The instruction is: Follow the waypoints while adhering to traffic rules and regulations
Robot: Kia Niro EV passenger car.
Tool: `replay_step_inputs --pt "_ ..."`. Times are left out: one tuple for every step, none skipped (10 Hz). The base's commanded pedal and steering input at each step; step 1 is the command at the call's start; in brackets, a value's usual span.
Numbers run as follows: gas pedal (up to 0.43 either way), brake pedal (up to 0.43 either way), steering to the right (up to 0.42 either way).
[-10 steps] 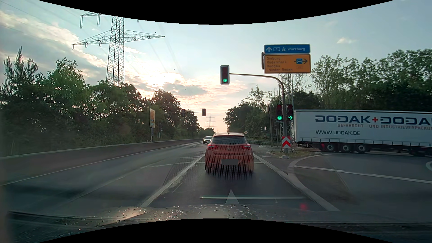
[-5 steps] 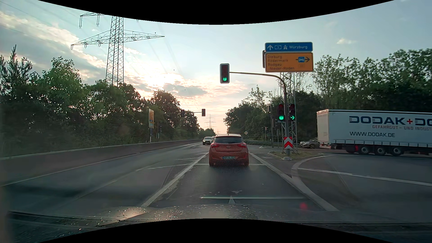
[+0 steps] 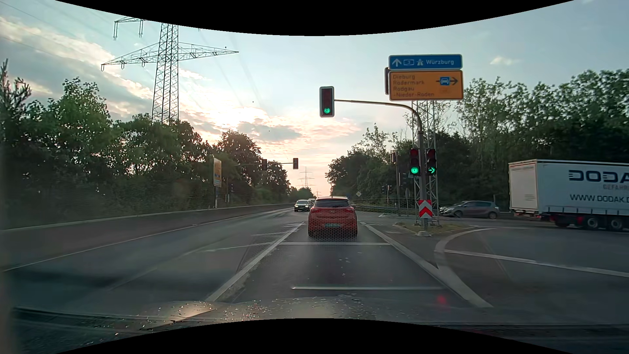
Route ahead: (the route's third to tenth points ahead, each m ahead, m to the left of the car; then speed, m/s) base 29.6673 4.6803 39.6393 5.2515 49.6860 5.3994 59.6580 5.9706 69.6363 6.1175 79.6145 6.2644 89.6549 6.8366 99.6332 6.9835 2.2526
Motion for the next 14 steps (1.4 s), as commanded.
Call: replay_step_inputs --pt "0.378 0.000 -0.005" --pt "0.378 0.000 -0.005" --pt "0.378 0.000 -0.005" --pt "0.378 0.000 -0.006" --pt "0.378 0.000 -0.005" --pt "0.378 0.000 -0.005" --pt "0.378 0.000 -0.005" --pt "0.378 0.000 -0.005" --pt "0.378 0.000 -0.006" --pt "0.378 0.000 -0.011" --pt "0.378 0.000 -0.018" --pt "0.378 0.000 -0.024" --pt "0.378 0.000 -0.027" --pt "0.378 0.000 -0.027"
